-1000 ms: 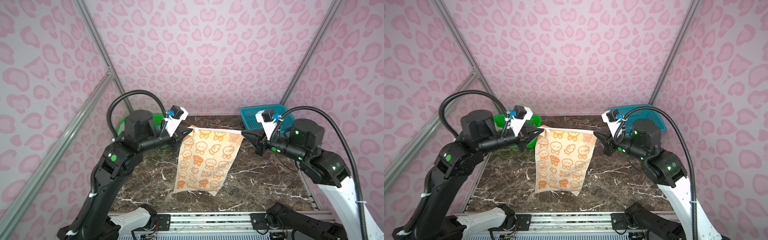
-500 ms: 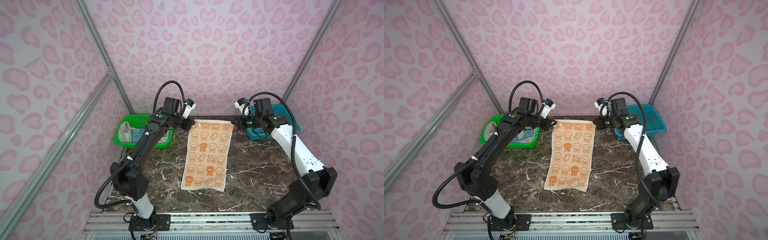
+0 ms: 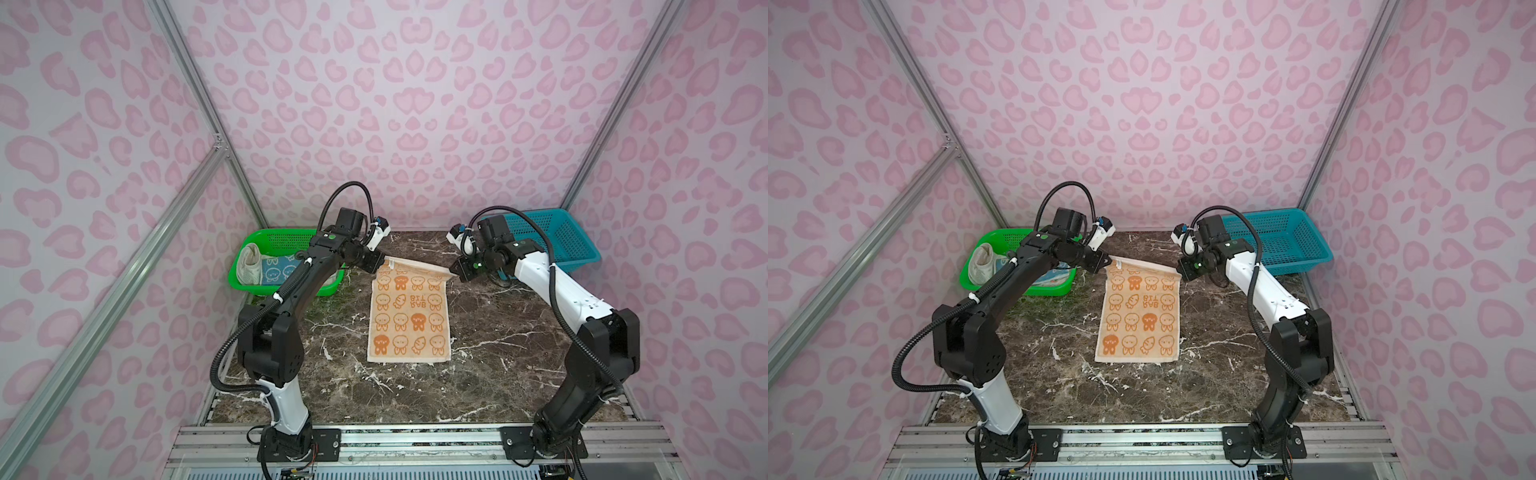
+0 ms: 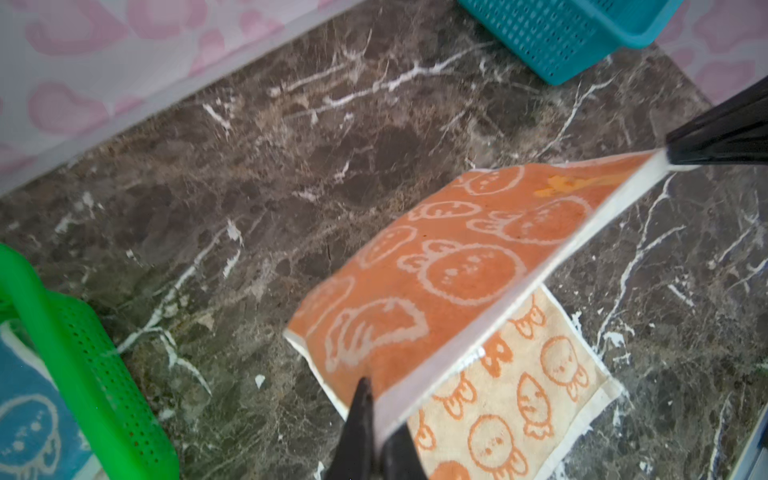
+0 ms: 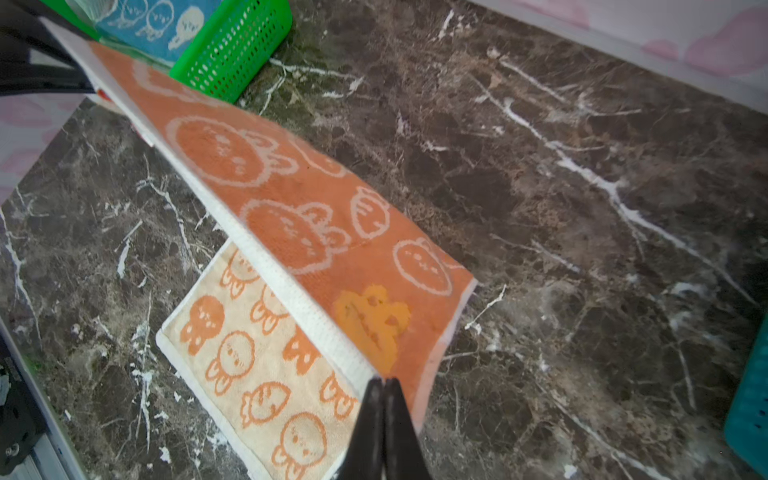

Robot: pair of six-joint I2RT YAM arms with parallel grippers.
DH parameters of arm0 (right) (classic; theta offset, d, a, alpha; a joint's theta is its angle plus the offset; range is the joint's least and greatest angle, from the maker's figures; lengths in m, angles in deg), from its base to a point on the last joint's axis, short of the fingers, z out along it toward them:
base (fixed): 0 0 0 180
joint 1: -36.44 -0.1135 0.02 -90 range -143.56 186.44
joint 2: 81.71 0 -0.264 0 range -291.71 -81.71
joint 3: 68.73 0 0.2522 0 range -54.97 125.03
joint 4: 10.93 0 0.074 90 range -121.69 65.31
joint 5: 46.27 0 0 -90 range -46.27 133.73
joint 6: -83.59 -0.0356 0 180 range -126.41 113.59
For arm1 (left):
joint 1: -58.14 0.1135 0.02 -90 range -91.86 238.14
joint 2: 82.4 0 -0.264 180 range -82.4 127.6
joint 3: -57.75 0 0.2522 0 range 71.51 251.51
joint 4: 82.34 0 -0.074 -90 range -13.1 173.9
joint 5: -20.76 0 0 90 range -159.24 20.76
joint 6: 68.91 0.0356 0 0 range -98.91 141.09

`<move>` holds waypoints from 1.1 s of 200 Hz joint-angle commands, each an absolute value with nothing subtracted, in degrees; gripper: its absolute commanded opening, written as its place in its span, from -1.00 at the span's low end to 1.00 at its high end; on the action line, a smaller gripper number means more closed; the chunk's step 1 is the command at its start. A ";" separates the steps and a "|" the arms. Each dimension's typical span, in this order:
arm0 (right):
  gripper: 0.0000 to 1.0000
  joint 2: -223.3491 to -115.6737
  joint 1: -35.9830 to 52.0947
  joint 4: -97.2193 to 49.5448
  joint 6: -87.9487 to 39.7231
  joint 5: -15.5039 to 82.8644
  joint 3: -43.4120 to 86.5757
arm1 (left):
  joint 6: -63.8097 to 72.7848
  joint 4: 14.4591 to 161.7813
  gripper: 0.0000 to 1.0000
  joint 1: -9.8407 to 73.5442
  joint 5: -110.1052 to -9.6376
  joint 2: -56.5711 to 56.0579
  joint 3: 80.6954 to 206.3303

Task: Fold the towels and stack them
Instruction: 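Lay the spread towel flat on the table, folding its held edge over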

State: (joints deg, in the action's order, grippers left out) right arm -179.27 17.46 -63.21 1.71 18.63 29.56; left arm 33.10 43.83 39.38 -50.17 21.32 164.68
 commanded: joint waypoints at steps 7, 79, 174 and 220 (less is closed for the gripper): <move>-1.00 -177.46 16.50 -65.44 2.20 24.04 25.06 | 33.51 44.35 -0.94 39.56 -53.57 17.50 158.72; -1.00 -171.79 11.11 -65.04 0.81 27.67 15.73 | 33.73 43.67 -0.94 34.87 -59.32 10.25 148.15; -1.00 -169.93 3.64 -60.61 -5.06 28.75 4.35 | 30.25 43.98 -0.93 31.62 -61.06 7.42 137.68; -1.00 -171.16 0.86 -56.66 -7.27 30.07 0.25 | 27.90 43.68 -0.93 27.76 -63.29 9.25 134.50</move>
